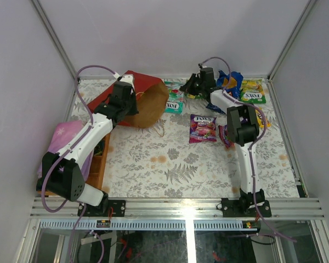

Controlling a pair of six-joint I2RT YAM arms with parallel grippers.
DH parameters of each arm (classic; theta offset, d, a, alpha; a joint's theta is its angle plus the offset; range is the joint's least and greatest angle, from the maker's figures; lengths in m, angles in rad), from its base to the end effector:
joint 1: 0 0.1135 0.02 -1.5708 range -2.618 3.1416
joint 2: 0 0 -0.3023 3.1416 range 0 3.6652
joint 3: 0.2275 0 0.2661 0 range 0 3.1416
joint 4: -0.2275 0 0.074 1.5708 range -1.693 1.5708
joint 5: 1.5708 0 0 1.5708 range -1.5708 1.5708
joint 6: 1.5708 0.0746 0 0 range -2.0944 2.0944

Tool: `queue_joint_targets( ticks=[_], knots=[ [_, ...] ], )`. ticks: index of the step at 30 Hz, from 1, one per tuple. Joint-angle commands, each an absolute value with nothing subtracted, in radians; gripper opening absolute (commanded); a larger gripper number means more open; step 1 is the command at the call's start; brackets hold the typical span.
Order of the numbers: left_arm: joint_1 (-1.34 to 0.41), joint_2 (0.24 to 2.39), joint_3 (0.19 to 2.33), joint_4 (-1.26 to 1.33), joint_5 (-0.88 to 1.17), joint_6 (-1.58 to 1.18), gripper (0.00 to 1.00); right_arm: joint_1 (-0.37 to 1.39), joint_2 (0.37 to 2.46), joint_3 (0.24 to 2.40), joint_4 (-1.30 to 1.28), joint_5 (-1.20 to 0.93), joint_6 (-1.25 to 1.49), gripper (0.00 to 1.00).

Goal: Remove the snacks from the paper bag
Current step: Place the snack at the center of the board.

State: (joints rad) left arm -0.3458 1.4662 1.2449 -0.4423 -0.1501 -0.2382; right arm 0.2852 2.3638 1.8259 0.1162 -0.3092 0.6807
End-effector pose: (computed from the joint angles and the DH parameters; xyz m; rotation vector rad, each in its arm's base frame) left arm 0.3528 -0.1152 0.3248 0.0383 2.2296 -0.1523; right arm 0.5896 0.1965 0.1850 0.2032 2.0839 0.9138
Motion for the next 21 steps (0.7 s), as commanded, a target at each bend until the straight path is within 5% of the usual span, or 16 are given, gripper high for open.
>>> queue_joint_targets(
  ticks=[1, 3, 5, 7, 12, 21],
  knots=[
    [-0.337, 1.457, 1.273, -0.431, -0.158, -0.227, 0.07, 0.292, 2.493, 2.129, 0.047, -0.478, 0.638, 0.09],
    [-0.337, 1.455, 1.272, -0.434, -0.165, -0.224, 0.07, 0.292, 2.495, 2.162, 0.014, -0.469, 0.606, 0.32],
    [-0.338, 1.45, 1.268, -0.433, -0.175, -0.223, 0.07, 0.292, 2.436, 2.081, 0.055, -0.428, 0.577, 0.64],
    [-0.338, 1.45, 1.267, -0.432, -0.179, -0.223, 0.07, 0.293, 2.364, 1.981, 0.088, -0.377, 0.543, 0.83],
    [-0.337, 1.466, 1.277, -0.434, -0.157, -0.227, 0.07, 0.295, 2.215, 1.79, 0.088, -0.286, 0.499, 0.88],
    [-0.336, 1.47, 1.28, -0.437, -0.15, -0.228, 0.07, 0.397, 2.124, 1.537, 0.127, -0.224, 0.57, 0.75]
  ],
)
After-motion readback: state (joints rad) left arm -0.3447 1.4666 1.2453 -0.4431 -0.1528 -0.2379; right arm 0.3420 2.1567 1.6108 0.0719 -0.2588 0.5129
